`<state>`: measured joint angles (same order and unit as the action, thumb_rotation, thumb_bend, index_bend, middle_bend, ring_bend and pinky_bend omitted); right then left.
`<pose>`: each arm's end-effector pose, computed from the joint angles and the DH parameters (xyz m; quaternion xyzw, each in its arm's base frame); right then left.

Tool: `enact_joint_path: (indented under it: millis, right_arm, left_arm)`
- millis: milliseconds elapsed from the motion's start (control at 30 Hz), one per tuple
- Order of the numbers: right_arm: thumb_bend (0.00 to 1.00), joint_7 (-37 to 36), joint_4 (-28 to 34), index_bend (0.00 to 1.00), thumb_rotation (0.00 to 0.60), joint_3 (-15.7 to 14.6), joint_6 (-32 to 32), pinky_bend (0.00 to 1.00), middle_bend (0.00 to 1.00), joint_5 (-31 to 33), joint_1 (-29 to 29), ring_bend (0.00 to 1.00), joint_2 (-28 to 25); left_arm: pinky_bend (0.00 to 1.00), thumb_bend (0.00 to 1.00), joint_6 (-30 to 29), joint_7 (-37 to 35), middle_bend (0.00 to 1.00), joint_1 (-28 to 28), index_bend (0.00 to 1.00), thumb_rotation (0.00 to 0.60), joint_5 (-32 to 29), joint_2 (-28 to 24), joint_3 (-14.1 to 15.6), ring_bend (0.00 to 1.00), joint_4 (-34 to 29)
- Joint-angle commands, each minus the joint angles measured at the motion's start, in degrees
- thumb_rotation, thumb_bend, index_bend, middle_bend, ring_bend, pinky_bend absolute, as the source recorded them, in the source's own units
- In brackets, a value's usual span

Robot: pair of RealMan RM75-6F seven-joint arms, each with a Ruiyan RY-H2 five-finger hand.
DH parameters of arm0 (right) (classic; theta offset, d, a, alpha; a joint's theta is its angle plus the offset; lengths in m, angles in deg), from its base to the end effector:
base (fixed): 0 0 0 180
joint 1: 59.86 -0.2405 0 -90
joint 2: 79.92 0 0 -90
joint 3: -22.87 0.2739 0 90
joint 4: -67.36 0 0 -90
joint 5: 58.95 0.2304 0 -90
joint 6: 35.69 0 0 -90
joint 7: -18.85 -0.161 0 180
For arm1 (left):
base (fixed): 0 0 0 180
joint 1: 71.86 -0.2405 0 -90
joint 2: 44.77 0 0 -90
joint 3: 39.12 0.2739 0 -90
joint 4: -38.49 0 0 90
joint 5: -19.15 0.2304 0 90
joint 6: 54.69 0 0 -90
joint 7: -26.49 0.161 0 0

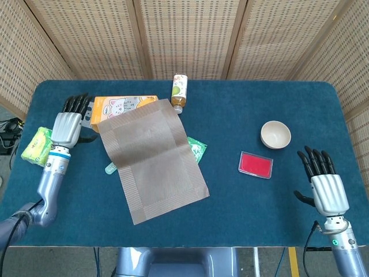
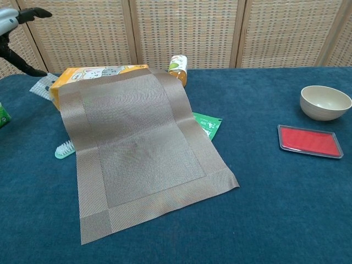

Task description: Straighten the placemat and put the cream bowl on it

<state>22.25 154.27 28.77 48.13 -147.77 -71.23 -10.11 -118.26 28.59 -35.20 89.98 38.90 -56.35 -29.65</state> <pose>-0.3086 -0.2503 0.1254 0.6294 -0.3178 0.4235 0.5687 -0.2376 0.4360 0.0786 -0.6160 -0.3405 -0.4515 0.5484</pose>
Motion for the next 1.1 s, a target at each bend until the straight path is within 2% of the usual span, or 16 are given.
enact_joint_path:
  millis: [33,200,300,467,567,667,933,1100]
  right_arm:
    - [0.00,-0.73,-0.57,0.07,0.600,-0.99,-4.03,0.00,0.00,-2.17,-2.77,0.00,-0.14]
    - [0.00,-2.45,-2.17,0.12,0.600,-1.28,-9.91,0.00,0.00,-5.14,-7.76,0.00,-0.12]
    - [0.00,-2.88,-4.65,0.14,0.600,-2.25,-13.44,0.00,0.00,-8.89,-11.56,0.00,1.43]
    - [0.00,-1.32,-6.91,0.16,0.600,-3.57,-18.70,0.00,0.00,-13.32,-17.24,0.00,4.77]
    - [0.00,0.44,-6.97,0.17,0.600,-3.83,-22.67,0.00,0.00,-14.49,-20.58,0.00,6.89]
    - [0.00,2.71,-7.32,0.17,0.600,-3.99,-24.65,0.00,0.00,-14.55,-22.18,0.00,8.53]
    - [0.00,7.41,-8.98,0.17,0.600,-4.20,-30.80,0.00,0.00,-11.81,-25.42,0.00,14.12]
    - [0.00,8.79,-9.74,0.17,0.600,-4.43,-32.37,0.00,0.00,-10.74,-26.44,0.00,15.80]
  left_arm:
    - [0.00,0.00,-5.25,3.27,0.00,-4.37,0.00,0.600,-1.12,-5.95,-0.27,0.00,-9.37]
    - [0.00,0.00,-9.73,8.28,0.00,-10.08,0.00,0.600,-2.85,-13.24,1.64,0.00,-22.54]
    - [0.00,0.00,-14.61,12.60,0.00,-14.09,0.00,0.600,-3.52,-16.36,3.37,0.00,-29.38]
    - [0.00,0.00,-21.29,16.10,0.00,-19.37,0.00,0.600,-2.71,-17.52,6.55,0.00,-36.07]
    - [0.00,0.00,-23.10,16.85,0.00,-21.45,0.00,0.600,-2.16,-17.28,8.33,0.00,-37.25]
    - [0.00,0.00,-23.79,16.72,0.00,-22.13,0.00,0.600,-1.82,-16.48,8.61,0.00,-36.34]
    - [0.00,0.00,-21.19,15.61,0.00,-21.81,0.00,0.600,-1.43,-16.61,8.82,0.00,-34.27]
    - [0.00,0.00,-20.98,15.70,0.00,-21.87,0.00,0.600,-0.92,-16.60,8.85,0.00,-34.12]
